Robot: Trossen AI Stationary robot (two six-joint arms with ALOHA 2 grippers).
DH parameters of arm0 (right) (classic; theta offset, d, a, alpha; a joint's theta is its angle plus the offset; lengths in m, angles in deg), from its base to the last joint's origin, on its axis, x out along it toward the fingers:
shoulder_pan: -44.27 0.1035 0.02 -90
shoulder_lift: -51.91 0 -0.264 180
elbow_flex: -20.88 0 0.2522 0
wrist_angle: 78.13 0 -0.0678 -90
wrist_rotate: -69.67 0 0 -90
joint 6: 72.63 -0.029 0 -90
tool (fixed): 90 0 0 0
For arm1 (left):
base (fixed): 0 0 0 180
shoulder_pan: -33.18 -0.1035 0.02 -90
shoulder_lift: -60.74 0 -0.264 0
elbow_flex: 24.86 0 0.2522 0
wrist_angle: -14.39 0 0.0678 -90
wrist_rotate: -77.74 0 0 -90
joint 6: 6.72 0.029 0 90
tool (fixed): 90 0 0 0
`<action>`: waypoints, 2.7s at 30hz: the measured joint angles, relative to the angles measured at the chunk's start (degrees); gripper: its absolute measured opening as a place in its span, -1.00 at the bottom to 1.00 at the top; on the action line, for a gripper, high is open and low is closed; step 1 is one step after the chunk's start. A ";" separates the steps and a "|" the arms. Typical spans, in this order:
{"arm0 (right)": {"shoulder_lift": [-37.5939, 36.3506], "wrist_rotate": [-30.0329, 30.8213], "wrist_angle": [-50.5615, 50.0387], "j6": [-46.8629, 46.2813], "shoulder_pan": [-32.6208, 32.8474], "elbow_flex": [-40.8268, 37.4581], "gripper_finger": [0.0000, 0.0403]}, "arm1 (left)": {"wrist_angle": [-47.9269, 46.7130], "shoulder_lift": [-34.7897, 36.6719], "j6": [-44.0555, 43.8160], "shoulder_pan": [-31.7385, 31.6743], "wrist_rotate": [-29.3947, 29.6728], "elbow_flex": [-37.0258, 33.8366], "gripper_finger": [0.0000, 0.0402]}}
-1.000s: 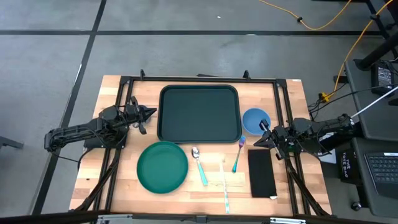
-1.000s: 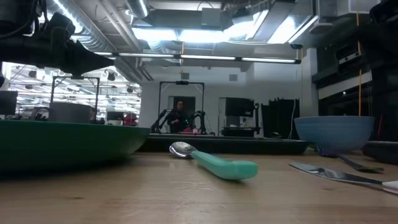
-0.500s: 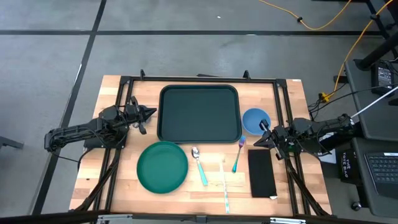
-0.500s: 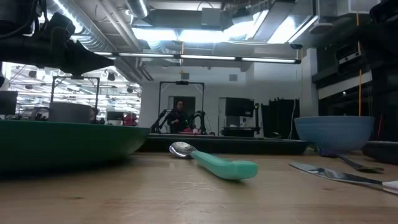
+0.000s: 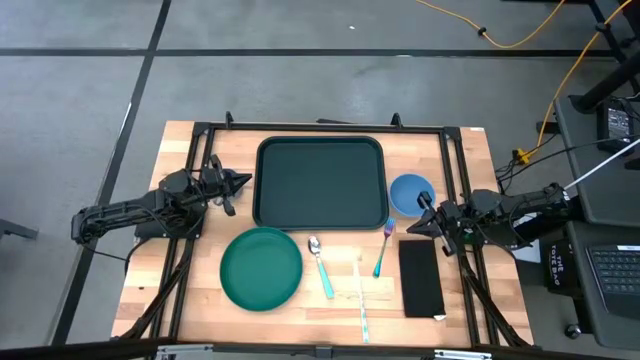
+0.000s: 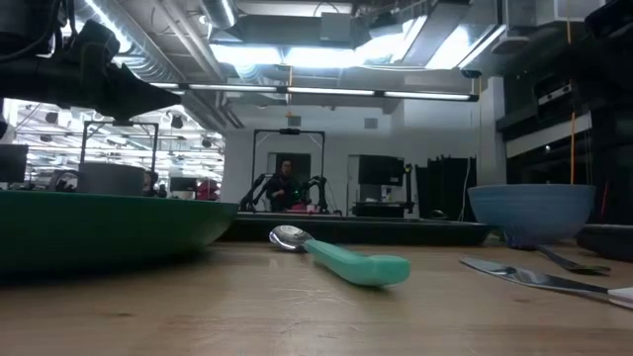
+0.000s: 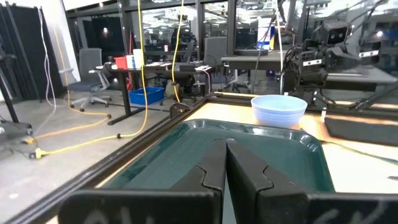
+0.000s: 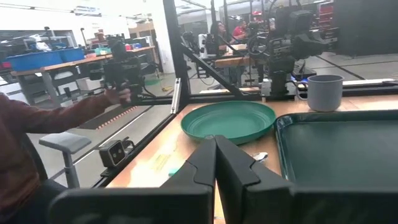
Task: Set up tray
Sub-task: Put the light blue mug in the top left of the black serving tray
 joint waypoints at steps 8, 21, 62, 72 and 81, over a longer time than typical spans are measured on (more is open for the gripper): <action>-0.02 1.68 -0.29 1.72 0.00 0.02 -0.95 | 0.00 0.01 -2.43 0.00 0.25 0.00 -0.96; 0.02 15.28 0.64 5.89 -0.04 0.06 -0.95 | 0.51 0.02 -2.06 0.01 -7.57 0.03 -0.99; 22.47 41.15 -6.31 5.90 -0.04 20.28 -0.95 | -48.33 -40.01 -16.77 0.43 7.02 42.25 -0.98; 22.51 45.75 -4.11 4.00 -0.04 20.27 -0.95 | -70.96 -59.50 -26.40 3.41 10.18 58.92 -0.98; 22.51 47.25 -3.89 6.08 -0.04 20.26 -0.95 | -77.90 -70.49 -28.78 4.96 8.91 65.34 -0.98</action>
